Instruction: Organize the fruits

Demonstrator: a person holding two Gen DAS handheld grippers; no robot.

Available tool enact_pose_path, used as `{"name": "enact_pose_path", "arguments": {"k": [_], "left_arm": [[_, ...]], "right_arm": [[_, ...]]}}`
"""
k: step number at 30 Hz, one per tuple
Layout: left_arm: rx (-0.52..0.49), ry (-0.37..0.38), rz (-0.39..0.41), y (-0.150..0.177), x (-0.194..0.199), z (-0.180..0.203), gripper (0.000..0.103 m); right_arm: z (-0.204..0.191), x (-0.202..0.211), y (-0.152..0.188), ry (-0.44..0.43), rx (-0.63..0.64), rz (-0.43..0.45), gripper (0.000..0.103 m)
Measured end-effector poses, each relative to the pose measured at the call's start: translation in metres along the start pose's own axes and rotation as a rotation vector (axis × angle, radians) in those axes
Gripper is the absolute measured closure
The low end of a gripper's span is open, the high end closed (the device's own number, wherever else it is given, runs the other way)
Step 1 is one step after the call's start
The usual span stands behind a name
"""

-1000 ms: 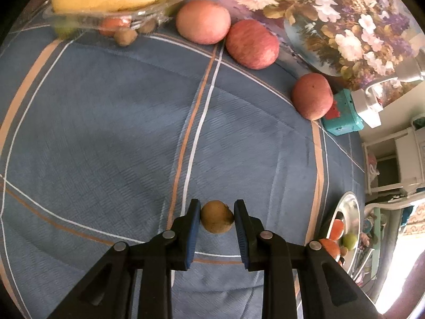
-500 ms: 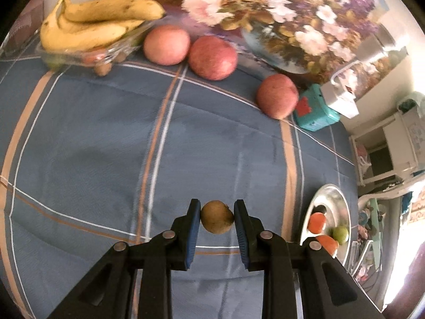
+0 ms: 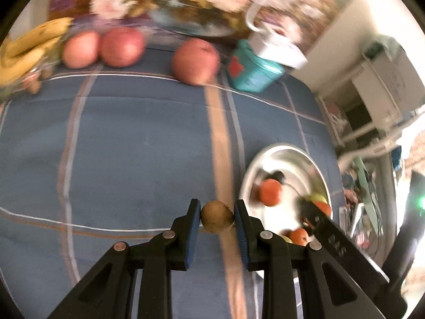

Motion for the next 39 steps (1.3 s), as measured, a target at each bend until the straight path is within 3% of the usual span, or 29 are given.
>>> {"name": "enact_pose_path", "arguments": {"k": [5, 7, 9, 12, 15, 19, 23, 30, 35, 39], "left_arm": [[-0.079, 0.052, -0.02, 0.002, -0.01, 0.038, 0.074], [-0.091, 0.07, -0.027, 0.003, -0.012, 0.046, 0.068], [-0.101, 0.08, -0.027, 0.003, -0.012, 0.053, 0.042], [-0.099, 0.06, -0.019, 0.001, -0.01, 0.051, 0.041], [-0.067, 0.052, -0.013, 0.001, -0.007, 0.04, 0.039], [-0.035, -0.042, -0.022, 0.004, -0.007, 0.016, 0.025], [-0.012, -0.16, -0.041, 0.013, -0.012, -0.013, 0.0], [0.114, -0.343, -0.039, 0.042, -0.007, -0.082, 0.0], [0.169, -0.382, -0.039, 0.06, 0.002, -0.101, 0.0], [0.174, -0.424, -0.044, 0.075, 0.011, -0.104, 0.0]], "right_arm": [[0.035, -0.003, -0.023, 0.052, -0.052, 0.023, 0.066], [0.045, 0.0, -0.03, 0.053, -0.071, 0.036, 0.066], [0.049, 0.002, -0.034, 0.044, -0.076, 0.041, 0.065], [0.051, 0.009, -0.039, 0.032, -0.068, 0.07, 0.055], [0.05, 0.014, -0.042, 0.028, -0.061, 0.092, 0.052], [0.044, 0.011, -0.041, 0.015, -0.044, 0.072, 0.05], [0.039, 0.002, -0.031, 0.011, -0.026, 0.03, 0.05], [0.028, -0.017, -0.009, -0.015, 0.013, -0.045, 0.05], [0.021, -0.015, 0.005, -0.11, 0.007, -0.065, 0.05], [0.016, -0.008, 0.019, -0.126, 0.063, -0.045, 0.05]]}}
Point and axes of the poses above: each gripper's, at about its wrist camera, not at the fingertips, and x roughly against the way its jaws point, z to its right, y to its underside, the point moved 9 cm from there along -x, roughly the way its jaws point, and after that the axes turned 12 degrees about -x, right-handed, at the moved point
